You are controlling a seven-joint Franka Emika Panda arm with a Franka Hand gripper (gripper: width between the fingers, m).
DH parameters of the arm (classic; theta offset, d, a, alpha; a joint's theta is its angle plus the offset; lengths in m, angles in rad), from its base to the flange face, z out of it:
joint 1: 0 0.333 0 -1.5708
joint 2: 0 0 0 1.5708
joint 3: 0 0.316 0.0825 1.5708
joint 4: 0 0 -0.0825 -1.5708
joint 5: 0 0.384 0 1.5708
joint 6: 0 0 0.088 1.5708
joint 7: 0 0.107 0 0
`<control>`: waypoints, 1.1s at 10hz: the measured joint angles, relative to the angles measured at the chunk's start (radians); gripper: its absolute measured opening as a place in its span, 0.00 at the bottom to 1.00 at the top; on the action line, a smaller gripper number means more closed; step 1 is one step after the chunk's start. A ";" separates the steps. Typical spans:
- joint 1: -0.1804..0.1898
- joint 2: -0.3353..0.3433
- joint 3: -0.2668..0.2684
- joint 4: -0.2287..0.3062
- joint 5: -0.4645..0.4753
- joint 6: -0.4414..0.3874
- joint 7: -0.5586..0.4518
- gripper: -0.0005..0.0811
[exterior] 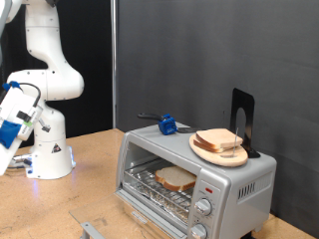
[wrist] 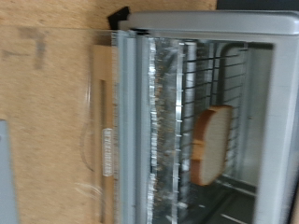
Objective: Make a piece of toast with the oven
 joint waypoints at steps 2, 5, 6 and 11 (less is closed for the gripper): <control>0.011 0.083 0.024 0.025 0.025 0.094 -0.004 1.00; 0.018 0.213 0.060 0.064 0.093 0.165 -0.074 1.00; 0.018 0.245 0.069 0.066 0.121 0.174 -0.099 1.00; 0.040 0.346 0.146 0.030 0.211 0.265 -0.152 1.00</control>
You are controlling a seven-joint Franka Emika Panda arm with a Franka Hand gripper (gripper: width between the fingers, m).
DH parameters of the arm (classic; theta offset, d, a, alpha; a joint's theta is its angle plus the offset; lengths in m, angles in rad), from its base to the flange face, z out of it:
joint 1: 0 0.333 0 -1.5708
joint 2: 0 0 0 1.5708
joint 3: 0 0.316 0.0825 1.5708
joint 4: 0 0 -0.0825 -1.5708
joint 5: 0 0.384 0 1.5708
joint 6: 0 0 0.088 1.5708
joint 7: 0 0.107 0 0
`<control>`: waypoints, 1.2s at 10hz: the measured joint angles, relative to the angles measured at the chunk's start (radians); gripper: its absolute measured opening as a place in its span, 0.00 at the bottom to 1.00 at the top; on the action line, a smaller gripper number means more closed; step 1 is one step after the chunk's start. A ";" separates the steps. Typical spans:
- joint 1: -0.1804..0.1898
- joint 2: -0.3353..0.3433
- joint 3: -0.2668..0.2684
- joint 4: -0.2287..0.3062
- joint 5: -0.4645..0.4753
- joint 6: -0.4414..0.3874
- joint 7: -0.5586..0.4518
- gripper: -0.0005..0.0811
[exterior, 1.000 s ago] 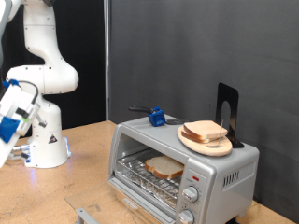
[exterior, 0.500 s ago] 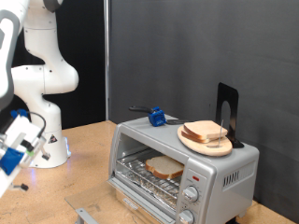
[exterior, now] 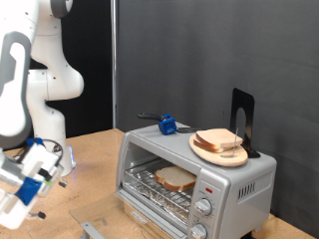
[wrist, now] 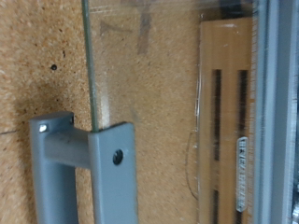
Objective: Make a piece of toast with the oven
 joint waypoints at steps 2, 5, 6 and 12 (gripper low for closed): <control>0.027 0.041 0.050 -0.016 0.068 0.082 -0.016 1.00; 0.060 0.088 0.118 -0.023 0.138 0.133 -0.052 1.00; 0.064 0.089 0.133 -0.030 0.140 0.117 -0.058 1.00; 0.008 -0.077 0.093 -0.085 0.076 -0.161 -0.072 1.00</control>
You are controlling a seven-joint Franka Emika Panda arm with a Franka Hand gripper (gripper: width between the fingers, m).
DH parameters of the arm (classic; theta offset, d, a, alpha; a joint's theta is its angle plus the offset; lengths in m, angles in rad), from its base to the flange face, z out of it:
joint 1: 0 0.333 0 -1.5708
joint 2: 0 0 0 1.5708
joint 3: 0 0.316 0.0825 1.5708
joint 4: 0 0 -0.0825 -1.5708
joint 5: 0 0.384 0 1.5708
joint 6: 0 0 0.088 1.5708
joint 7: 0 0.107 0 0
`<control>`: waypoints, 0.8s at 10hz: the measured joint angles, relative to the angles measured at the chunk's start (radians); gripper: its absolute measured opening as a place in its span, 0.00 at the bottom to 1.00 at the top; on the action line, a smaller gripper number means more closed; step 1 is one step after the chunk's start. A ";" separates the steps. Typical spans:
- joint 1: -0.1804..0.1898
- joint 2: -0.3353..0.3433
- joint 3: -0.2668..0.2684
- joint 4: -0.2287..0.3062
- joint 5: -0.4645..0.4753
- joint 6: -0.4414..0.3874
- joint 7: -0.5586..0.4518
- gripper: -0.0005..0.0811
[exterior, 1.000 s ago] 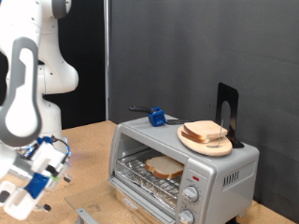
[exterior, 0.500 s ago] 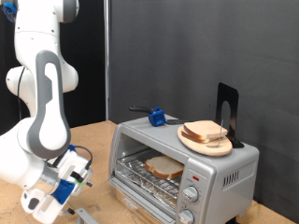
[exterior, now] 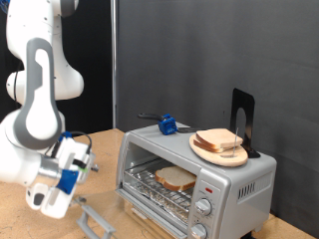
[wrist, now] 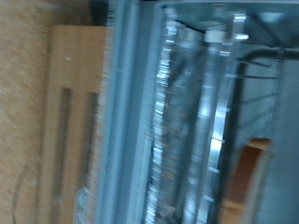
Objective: Make a piece of toast with the oven
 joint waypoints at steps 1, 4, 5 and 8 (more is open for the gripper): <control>-0.004 -0.037 -0.007 -0.006 -0.001 -0.014 0.008 1.00; 0.014 -0.121 0.027 -0.005 0.033 -0.018 0.071 1.00; 0.028 -0.141 0.047 -0.003 0.052 -0.020 0.089 1.00; 0.074 -0.203 0.110 -0.014 0.090 -0.021 0.144 1.00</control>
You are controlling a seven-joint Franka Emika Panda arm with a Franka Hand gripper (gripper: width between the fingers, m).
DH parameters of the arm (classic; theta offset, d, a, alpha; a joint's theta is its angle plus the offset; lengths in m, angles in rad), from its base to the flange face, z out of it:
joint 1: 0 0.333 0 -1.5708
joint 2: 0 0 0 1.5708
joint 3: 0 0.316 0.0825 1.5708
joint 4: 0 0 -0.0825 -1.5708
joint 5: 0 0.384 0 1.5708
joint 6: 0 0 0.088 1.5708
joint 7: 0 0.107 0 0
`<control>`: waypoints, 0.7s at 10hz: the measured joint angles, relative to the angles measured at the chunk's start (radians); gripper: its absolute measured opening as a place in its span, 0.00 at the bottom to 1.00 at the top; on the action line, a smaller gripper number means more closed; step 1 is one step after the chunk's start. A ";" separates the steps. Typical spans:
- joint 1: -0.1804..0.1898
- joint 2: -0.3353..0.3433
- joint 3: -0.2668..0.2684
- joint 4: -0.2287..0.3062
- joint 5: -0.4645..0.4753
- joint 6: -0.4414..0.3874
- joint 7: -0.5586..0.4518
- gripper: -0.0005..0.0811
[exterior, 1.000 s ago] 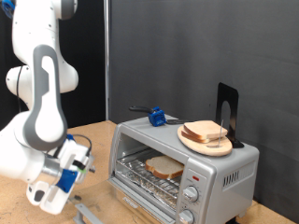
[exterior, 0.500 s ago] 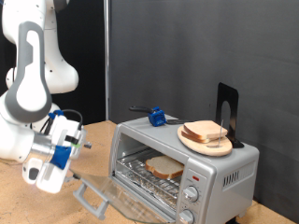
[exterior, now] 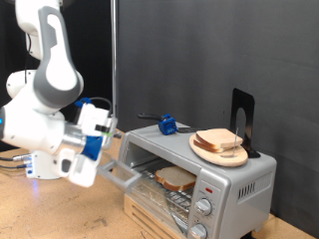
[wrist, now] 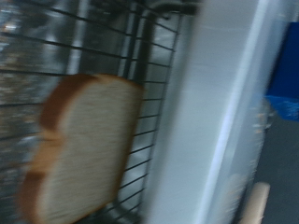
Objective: Make a piece of toast with the oven
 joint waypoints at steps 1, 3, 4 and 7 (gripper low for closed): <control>0.016 -0.024 0.023 -0.008 0.016 0.002 0.018 1.00; 0.041 -0.071 0.066 -0.033 0.052 0.028 0.060 1.00; 0.046 -0.090 0.082 -0.045 0.064 0.043 0.082 1.00; 0.022 -0.126 0.066 -0.080 0.065 0.057 0.115 1.00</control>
